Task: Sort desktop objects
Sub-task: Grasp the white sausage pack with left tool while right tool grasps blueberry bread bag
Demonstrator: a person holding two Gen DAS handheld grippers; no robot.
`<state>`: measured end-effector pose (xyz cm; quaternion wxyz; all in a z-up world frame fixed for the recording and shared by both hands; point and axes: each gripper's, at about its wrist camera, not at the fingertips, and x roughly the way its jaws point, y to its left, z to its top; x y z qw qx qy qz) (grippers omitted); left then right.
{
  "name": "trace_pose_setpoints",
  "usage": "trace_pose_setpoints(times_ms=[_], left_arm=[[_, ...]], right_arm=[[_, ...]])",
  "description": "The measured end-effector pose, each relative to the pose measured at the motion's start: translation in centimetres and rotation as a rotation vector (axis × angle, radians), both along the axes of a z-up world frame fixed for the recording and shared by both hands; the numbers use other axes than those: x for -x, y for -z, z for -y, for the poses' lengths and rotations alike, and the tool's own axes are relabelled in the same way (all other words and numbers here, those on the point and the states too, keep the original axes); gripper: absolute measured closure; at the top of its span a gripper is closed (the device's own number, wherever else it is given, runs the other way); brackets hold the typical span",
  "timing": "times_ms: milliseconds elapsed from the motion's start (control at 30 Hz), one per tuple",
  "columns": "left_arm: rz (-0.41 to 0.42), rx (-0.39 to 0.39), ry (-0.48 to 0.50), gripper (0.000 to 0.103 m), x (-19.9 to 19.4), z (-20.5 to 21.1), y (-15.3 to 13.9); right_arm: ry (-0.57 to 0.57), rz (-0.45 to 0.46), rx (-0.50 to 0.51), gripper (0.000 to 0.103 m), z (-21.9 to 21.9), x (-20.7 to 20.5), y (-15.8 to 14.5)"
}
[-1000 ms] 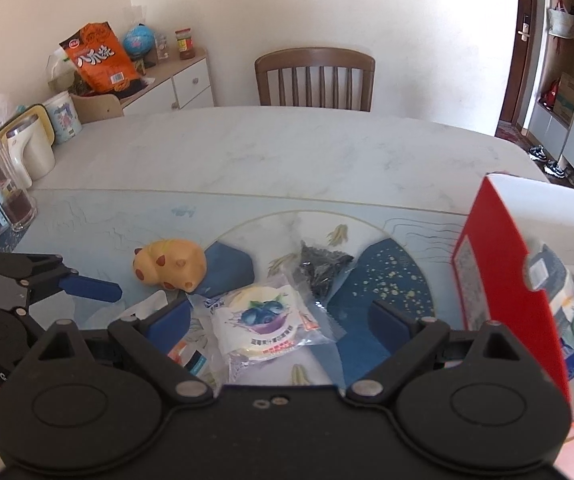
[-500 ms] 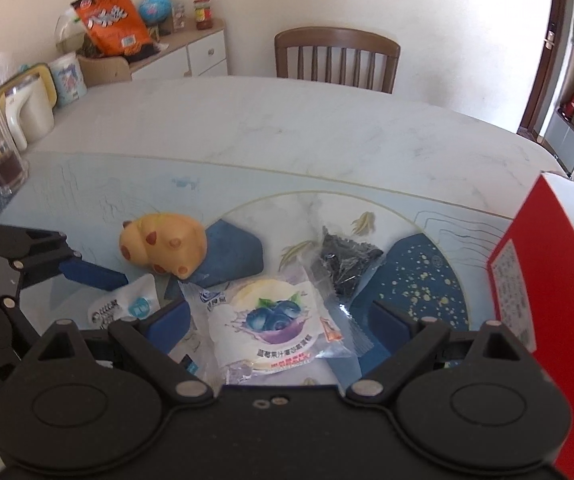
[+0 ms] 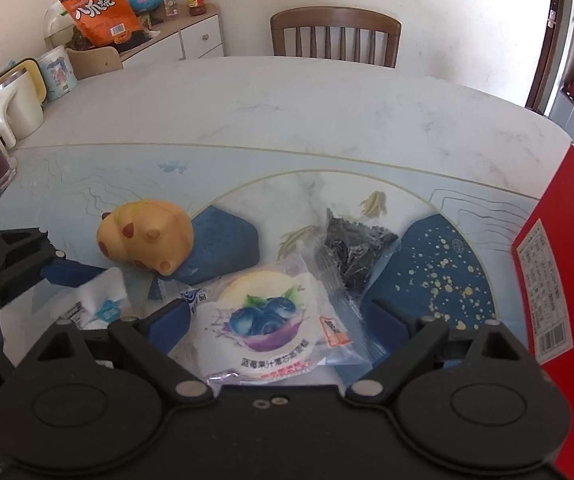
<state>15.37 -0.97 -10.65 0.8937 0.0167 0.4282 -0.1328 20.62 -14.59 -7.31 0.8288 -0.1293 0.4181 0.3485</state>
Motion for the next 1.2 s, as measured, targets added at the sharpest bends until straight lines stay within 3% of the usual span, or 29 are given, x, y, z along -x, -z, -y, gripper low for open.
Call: trace_pose_setpoints(times_ms=[133, 433, 533, 633, 700, 767, 900, 1200], left_arm=[[0.017, -0.078, 0.021, 0.000, 0.3, 1.2, 0.4], [0.055, -0.072, 0.020, 0.001, 1.4, 1.7, 0.6], [0.079, -0.068, 0.024, 0.010, 2.0, 1.7, 0.6], [0.101, -0.061, 0.017, 0.032, 2.4, 1.5, 0.4], [0.108, -0.057, 0.018, 0.054, 2.4, 1.4, 0.2], [0.106, -0.054, 0.031, 0.062, 2.2, 1.4, 0.0], [0.099, -0.027, 0.027, 0.071, 1.9, 1.1, -0.1], [0.077, 0.053, -0.009, 0.077, 1.9, -0.1, -0.3]], right_arm=[[-0.002, -0.014, -0.009, 0.009, -0.1, -0.2, 0.2], [-0.023, -0.005, -0.010, 0.019, -0.1, 0.2, 0.2], [-0.014, 0.000, -0.015, 0.022, 0.1, 0.4, 0.2], [-0.006, 0.013, -0.017, 0.026, 0.3, 0.7, 0.0], [-0.012, 0.022, -0.016, 0.029, 0.3, 0.9, -0.2], [-0.018, 0.025, -0.014, 0.031, 0.4, 1.2, -0.4], [-0.015, 0.024, -0.017, 0.034, 0.8, 1.8, -0.8], [0.022, 0.032, -0.045, 0.038, 2.3, 2.8, -2.2]])
